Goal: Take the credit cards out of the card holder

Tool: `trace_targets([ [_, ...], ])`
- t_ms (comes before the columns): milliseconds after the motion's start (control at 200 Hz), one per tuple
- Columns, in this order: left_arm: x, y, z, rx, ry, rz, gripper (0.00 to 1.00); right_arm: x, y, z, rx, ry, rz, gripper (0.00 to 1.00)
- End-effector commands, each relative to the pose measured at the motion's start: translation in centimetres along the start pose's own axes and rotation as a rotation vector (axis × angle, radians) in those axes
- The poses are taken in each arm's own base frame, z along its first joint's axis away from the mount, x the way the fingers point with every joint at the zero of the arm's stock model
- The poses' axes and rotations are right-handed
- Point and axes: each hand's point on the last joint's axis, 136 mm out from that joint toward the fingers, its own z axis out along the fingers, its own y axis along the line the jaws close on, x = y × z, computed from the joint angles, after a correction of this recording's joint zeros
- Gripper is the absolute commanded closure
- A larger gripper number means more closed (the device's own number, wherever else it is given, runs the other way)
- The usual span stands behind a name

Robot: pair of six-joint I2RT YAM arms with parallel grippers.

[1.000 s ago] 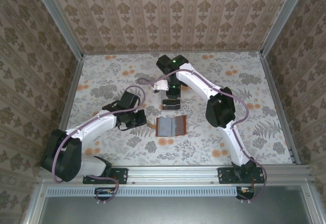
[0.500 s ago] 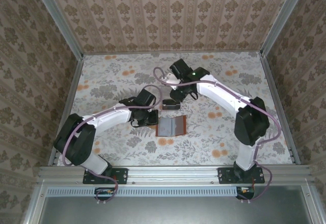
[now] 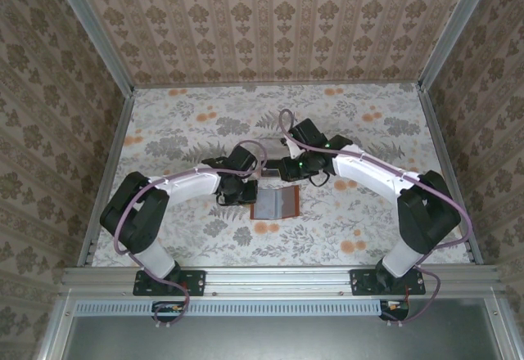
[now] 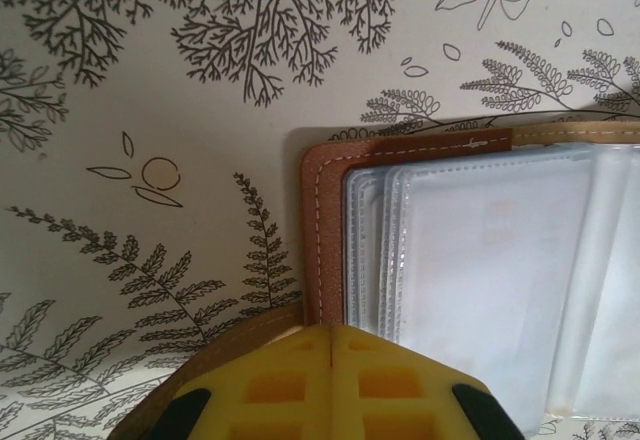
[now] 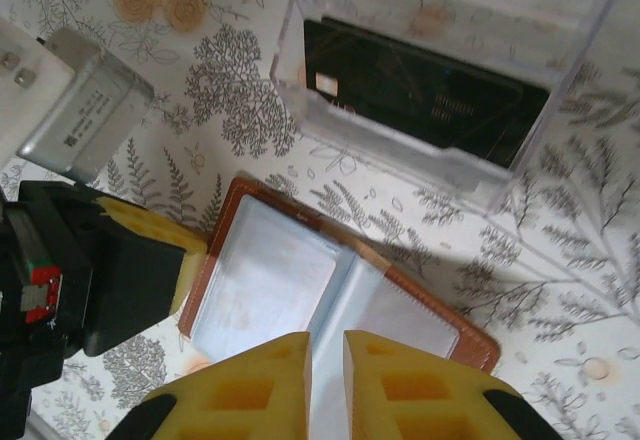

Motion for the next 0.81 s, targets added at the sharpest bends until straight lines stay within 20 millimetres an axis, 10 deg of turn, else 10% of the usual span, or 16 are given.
trace_targets([
  [0, 0.3, 0.1, 0.4, -0.01, 0.006, 0.009, 0.96, -0.3, 1.5, -1.1, -0.085, -0.034, 0.109, 0.83],
  [800, 3.3, 0.4, 1.0, 0.046, 0.036, -0.017, 0.97, 4.0, 4.3, 3.2, -0.212, 0.184, 0.272, 0.82],
])
